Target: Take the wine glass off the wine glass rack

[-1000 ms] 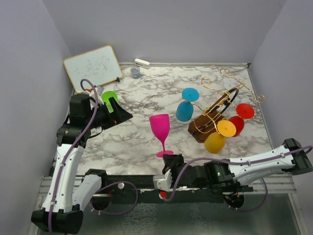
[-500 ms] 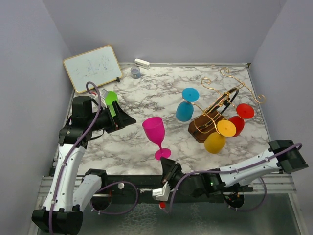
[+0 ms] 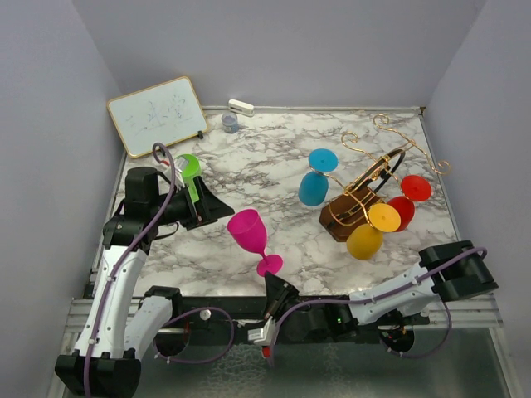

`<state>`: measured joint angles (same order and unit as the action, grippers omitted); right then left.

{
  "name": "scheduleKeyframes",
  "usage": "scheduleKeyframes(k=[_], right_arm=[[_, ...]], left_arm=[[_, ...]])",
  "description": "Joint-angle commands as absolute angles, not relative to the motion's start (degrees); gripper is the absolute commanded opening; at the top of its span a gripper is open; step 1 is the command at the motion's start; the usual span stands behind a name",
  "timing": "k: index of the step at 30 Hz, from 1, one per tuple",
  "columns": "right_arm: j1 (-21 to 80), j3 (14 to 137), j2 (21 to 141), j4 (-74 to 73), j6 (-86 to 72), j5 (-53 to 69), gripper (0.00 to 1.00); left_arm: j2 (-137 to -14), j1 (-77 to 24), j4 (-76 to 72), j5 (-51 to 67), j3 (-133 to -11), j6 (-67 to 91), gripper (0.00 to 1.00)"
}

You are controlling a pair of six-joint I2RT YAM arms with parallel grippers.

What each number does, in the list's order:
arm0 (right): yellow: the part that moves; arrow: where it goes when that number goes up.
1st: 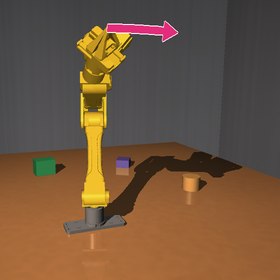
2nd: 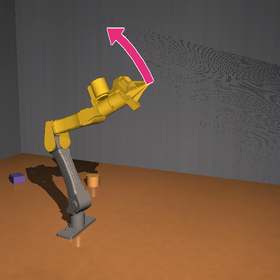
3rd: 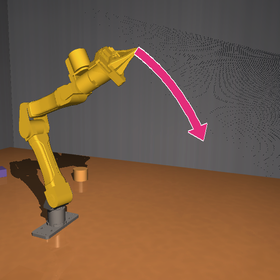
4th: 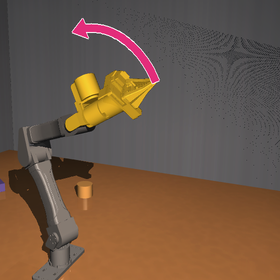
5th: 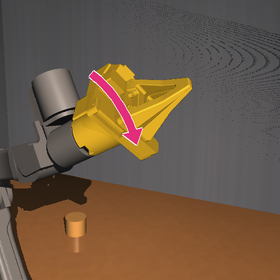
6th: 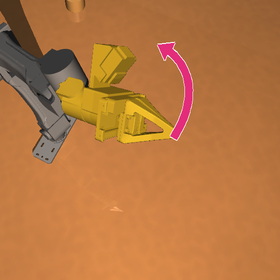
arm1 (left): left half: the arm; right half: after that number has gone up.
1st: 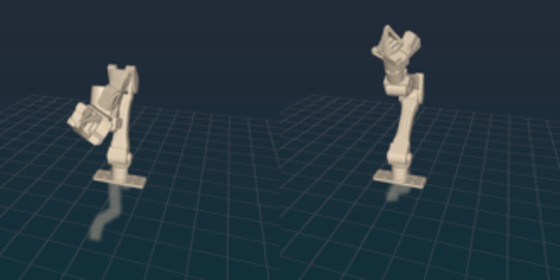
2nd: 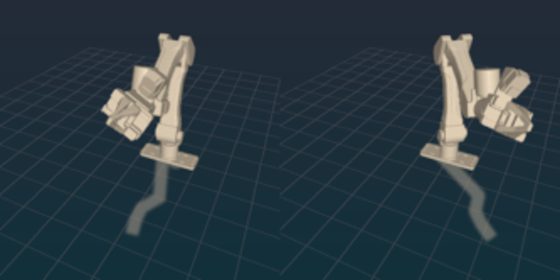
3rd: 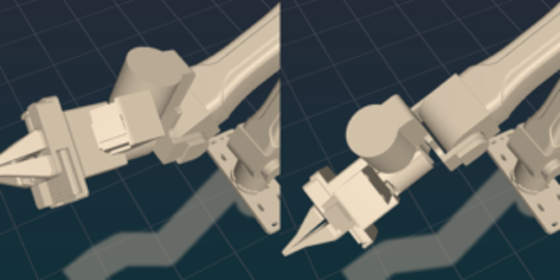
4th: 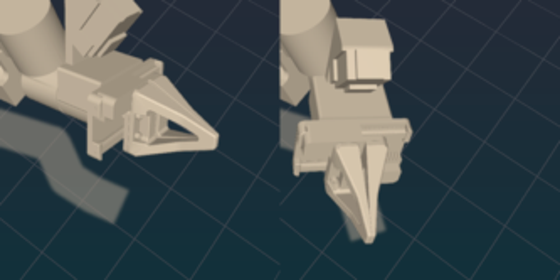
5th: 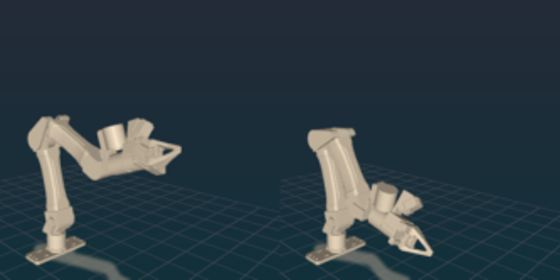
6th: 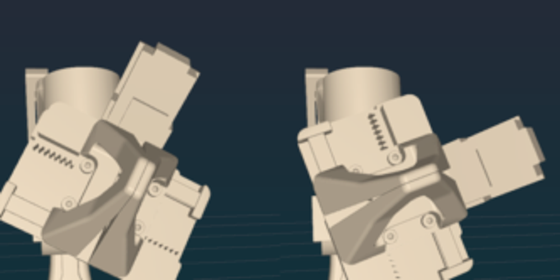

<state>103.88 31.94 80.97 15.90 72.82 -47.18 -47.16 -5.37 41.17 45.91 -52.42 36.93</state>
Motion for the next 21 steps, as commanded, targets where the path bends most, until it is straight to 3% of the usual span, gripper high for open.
scheduleKeyframes(k=[1, 8, 13, 15, 18, 21], right_arm=[[104.26, 32.72, 83.83, 24.7, 77.37, -49.77, 0.01], [104.26, 32.89, 87.47, 30.3, 80.08, -49.5, 0.01], [104.16, 32.74, 89.51, 35.21, 83.46, -49.57, 0.01], [104.18, 32.94, 90.08, 35.67, 83.83, -49.58, 0.01], [104.06, 32.98, 90.54, 35.73, 83.84, -49.7, 0.01], [104.08, 32.83, 90.69, 35.49, 83.61, -50.04, 0.01]], left_arm=[[-46.6, -5.54, 41.33, 48.73, -51.18, 34.77, 0.83], [-46.67, -5.54, 43.11, 48.86, -50.07, 32.3, 0.82], [-47.34, -5.53, 43.95, 49.19, -49.44, 30.44, 0.75], [-47.64, -5.54, 44.32, 49.28, -49.18, 29.63, 0.66], [-48.0, -5.49, 44.89, 49.27, -48.74, 28.55, 0.39], [-48.42, -5.54, 45.76, 48.38, -48.63, 27.23, 0.21]])
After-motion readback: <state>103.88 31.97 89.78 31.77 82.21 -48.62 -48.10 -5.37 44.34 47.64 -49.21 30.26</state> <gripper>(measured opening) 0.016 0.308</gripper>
